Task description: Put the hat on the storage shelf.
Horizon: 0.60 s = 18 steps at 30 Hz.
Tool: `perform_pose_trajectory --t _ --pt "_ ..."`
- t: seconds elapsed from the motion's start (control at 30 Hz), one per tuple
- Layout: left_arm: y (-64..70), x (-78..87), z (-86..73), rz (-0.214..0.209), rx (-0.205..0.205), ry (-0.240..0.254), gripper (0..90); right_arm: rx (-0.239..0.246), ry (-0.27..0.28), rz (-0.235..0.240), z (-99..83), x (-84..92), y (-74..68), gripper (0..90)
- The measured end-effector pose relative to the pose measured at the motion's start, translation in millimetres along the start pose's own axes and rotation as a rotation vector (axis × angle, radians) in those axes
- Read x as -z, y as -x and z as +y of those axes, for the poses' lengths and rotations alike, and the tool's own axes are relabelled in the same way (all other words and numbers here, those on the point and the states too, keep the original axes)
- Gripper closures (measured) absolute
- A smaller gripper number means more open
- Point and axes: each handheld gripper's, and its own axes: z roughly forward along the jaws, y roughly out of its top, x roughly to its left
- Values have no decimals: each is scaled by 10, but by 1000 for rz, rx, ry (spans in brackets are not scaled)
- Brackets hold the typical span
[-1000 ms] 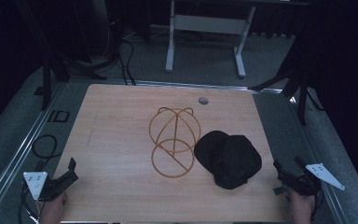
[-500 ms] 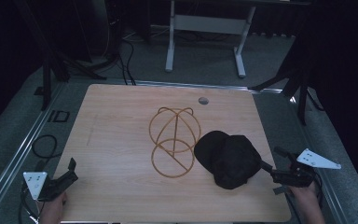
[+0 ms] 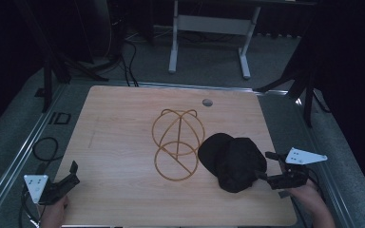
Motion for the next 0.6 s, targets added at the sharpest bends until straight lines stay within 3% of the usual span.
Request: perform_pose_trajectory --t 0.07,0.2,0.33,0.53,0.6 --pt "0 1 0 0 -2 -1 5 17 -36 17 15 -30 22 114" --pt "0 1 0 -2 -3 -2 5 59 -161 70 37 -115 55 160" --pt "-1 0 1 -3 -3 -2 5 105 -239 19 40 -182 76 202" --pt "0 -1 1 -4 -1 -3 5 129 -293 14 17 -268 79 252" --pt "0 -1 1 -2 -3 -3 5 151 -329 13 14 -327 69 329"
